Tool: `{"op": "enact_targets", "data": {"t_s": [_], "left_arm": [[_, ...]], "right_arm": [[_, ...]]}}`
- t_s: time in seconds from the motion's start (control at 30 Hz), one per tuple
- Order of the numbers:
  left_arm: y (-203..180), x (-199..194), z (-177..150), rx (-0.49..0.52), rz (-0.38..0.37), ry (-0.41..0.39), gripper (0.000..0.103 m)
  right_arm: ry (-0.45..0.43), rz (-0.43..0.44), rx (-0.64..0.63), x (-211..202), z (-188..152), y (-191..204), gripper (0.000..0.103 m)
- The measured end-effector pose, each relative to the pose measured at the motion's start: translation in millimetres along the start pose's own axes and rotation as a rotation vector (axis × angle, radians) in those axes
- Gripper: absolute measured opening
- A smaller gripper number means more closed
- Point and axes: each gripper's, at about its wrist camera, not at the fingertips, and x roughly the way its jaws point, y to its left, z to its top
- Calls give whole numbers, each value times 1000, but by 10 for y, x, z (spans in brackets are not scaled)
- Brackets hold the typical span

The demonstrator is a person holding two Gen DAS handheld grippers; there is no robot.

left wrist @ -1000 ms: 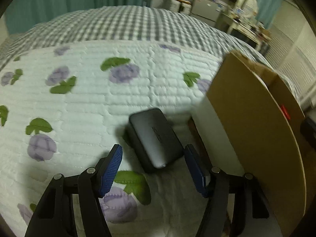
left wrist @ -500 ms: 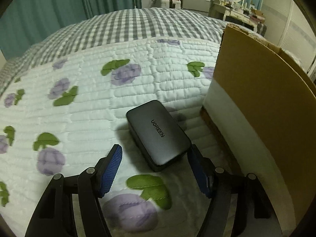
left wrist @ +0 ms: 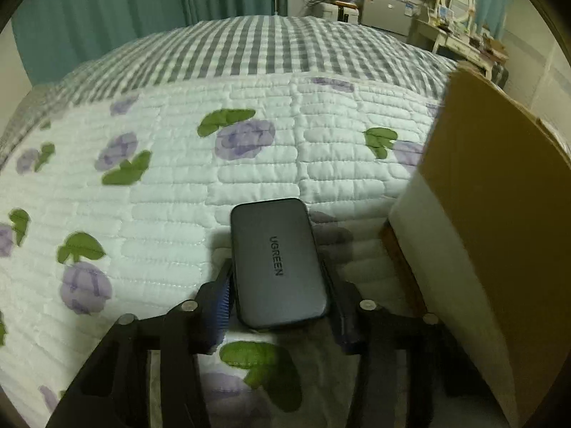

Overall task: Organize rigid objects
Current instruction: 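Lift the black UGREEN charger with the left gripper and release it into the box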

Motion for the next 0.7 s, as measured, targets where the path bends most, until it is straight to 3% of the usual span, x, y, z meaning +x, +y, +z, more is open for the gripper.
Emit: {"op": "enact_targets", "data": {"t_s": [0.23,0.47,0.6,0.7], "left_arm": [[13,-321,-53,10,-32,-14,42],[-17,-1224,67,24,-27,-150,42],[-174,-1760,234,17,-71,-252,42],[-351,-1951,283,18,-111,-295,42]], "right_arm": [[-17,-5,-12,-63,-25,5,86],[-92,19,-15,-409,127,43,86],[-122,55,2,-619,200,11,86],[-136,68,3,-724,237,-39,86]]}}
